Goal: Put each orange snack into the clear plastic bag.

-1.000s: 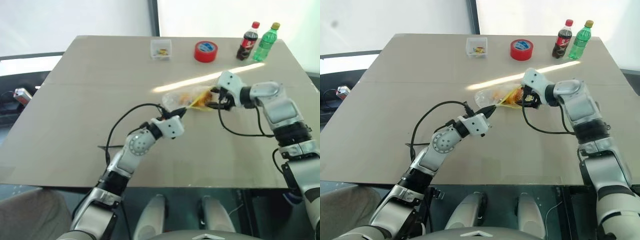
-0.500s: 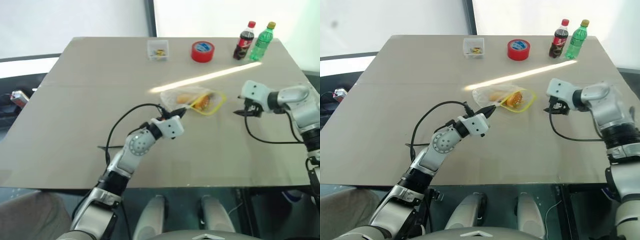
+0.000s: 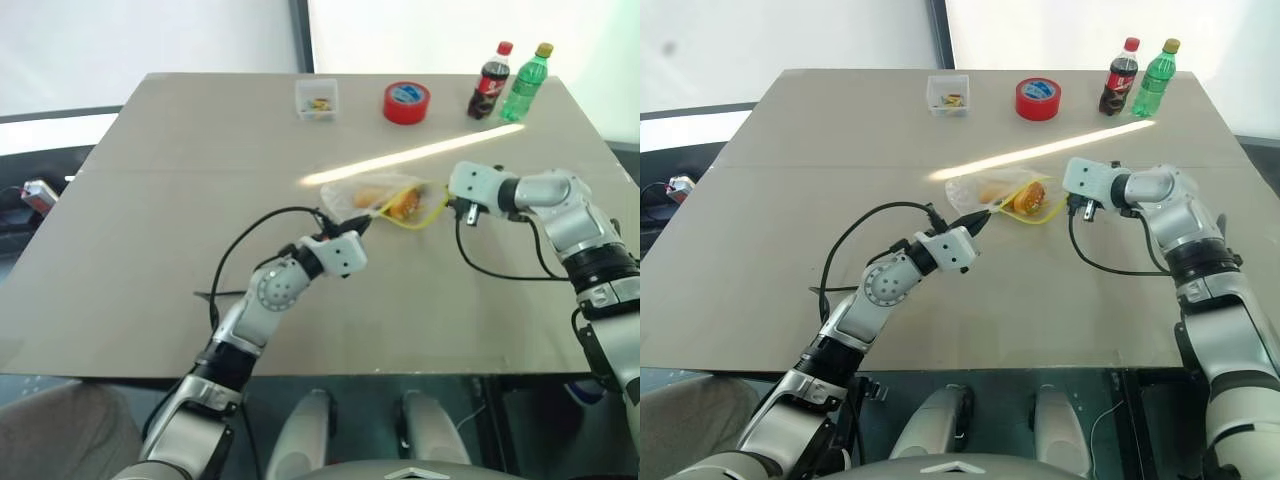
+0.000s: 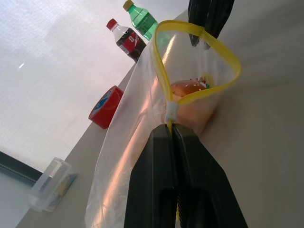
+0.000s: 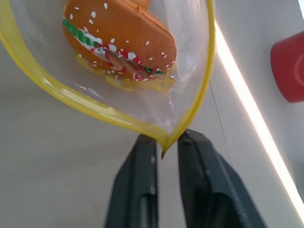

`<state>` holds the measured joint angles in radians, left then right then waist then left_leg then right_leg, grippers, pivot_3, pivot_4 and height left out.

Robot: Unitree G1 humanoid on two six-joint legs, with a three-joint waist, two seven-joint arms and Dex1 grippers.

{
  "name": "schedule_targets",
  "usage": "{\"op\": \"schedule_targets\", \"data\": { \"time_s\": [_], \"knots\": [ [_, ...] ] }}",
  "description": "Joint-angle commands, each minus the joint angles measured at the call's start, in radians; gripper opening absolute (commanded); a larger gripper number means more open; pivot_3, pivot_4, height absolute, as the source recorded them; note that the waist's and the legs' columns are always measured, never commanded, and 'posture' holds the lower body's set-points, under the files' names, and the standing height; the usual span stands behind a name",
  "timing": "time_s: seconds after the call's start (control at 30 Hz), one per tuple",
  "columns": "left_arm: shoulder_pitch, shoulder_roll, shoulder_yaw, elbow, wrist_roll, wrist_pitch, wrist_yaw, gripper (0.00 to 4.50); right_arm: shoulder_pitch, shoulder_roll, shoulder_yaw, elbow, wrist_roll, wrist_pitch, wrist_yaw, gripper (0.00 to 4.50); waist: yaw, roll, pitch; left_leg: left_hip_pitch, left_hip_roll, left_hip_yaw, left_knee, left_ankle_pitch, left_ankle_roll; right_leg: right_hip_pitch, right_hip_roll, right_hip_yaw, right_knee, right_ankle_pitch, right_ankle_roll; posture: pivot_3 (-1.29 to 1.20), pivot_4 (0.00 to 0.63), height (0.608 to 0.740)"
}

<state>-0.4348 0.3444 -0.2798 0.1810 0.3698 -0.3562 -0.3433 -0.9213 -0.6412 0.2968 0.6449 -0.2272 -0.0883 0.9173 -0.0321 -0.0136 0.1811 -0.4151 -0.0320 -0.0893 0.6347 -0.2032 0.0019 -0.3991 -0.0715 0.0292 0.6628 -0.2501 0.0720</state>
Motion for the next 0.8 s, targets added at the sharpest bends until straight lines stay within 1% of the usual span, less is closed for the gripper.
{"op": "schedule_targets", "data": {
  "time_s": [0.03,0.17,0.23,0.4,0.5,0.57,0.63,0.73,0.77,0.8],
  "knots": [
    [-0.014,0.001,0.013,-0.023,-0.016,-0.007,0.003,0.0,-0.032,-0.003,-0.028,-0.019,0.009,-0.01,0.002,0.1,0.0,0.0,0.0,0.0,0.0,0.0,0.0,0.0,0.0,0.0,0.0,0.0,0.0,0.0,0.0,0.0,0.15,0.74],
    [-0.025,0.009,0.022,-0.016,-0.017,-0.008,0.005,0.0,-0.036,-0.012,-0.032,-0.03,0.007,-0.004,0.004,0.1,-0.001,0.0,0.0,0.0,0.0,0.0,0.0,0.0,0.0,0.0,0.0,0.0,0.0,0.0,0.0,0.0,0.15,0.74],
    [-0.049,0.024,0.044,-0.032,-0.02,0.005,0.004,0.0,-0.052,-0.037,-0.047,-0.047,0.011,0.008,0.013,0.1,0.0,0.0,0.0,0.0,0.0,0.0,0.0,0.0,0.0,0.0,0.0,0.0,0.0,0.0,0.0,0.0,0.15,0.74],
    [-0.162,0.056,0.086,-0.06,-0.039,0.033,-0.014,0.0,-0.138,-0.117,-0.088,-0.063,0.015,0.035,0.015,0.1,0.001,0.001,0.001,0.0,0.0,0.0,0.0,0.0,0.0,0.0,0.0,0.0,0.0,0.0,0.0,0.0,0.15,0.74],
    [-0.221,0.043,0.086,-0.067,-0.048,0.048,-0.02,0.0,-0.184,-0.149,-0.098,-0.059,-0.001,0.039,0.002,0.1,0.001,0.001,0.001,-0.001,0.0,0.0,0.0,0.0,0.0,0.0,0.0,0.0,-0.001,0.0,0.0,0.0,0.15,0.74],
    [-0.235,0.033,0.07,-0.059,-0.042,0.042,-0.024,0.0,-0.185,-0.162,-0.096,-0.062,-0.009,0.03,0.006,0.1,0.001,0.001,0.001,-0.001,0.0,0.0,-0.001,0.0,0.0,0.0,0.0,0.0,-0.002,0.0,0.0,0.0,0.15,0.74],
    [-0.23,0.02,0.052,-0.045,-0.036,0.037,-0.028,0.0,-0.155,-0.181,-0.089,-0.094,-0.004,0.018,0.047,0.1,0.0,0.001,0.001,-0.001,0.0,0.0,-0.001,0.0,0.0,0.0,0.0,0.0,-0.002,0.0,0.0,0.0,0.15,0.74],
    [-0.221,0.013,0.036,-0.035,-0.025,0.031,-0.03,0.0,-0.098,-0.213,-0.095,-0.168,0.018,0.049,0.117,0.86,-0.001,0.001,0.001,-0.001,0.0,0.001,-0.001,0.0,0.0,0.0,0.0,0.0,-0.002,0.0,0.0,0.0,0.15,0.74],
    [-0.218,0.012,0.036,-0.036,-0.027,0.035,-0.029,0.0,-0.085,-0.222,-0.106,-0.194,0.028,0.068,0.132,1.4,0.0,0.001,0.001,-0.001,0.0,0.001,-0.001,0.0,0.0,0.0,0.0,0.0,-0.002,0.0,0.0,0.0,0.15,0.74],
    [-0.215,0.013,0.036,-0.037,-0.029,0.038,-0.029,0.0,-0.077,-0.226,-0.118,-0.216,0.036,0.085,0.137,1.71,-0.001,0.002,0.001,-0.001,0.0,0.001,-0.001,0.0,0.0,-0.001,0.0,0.0,-0.001,0.0,0.0,0.0,0.15,0.74]
  ]
}}
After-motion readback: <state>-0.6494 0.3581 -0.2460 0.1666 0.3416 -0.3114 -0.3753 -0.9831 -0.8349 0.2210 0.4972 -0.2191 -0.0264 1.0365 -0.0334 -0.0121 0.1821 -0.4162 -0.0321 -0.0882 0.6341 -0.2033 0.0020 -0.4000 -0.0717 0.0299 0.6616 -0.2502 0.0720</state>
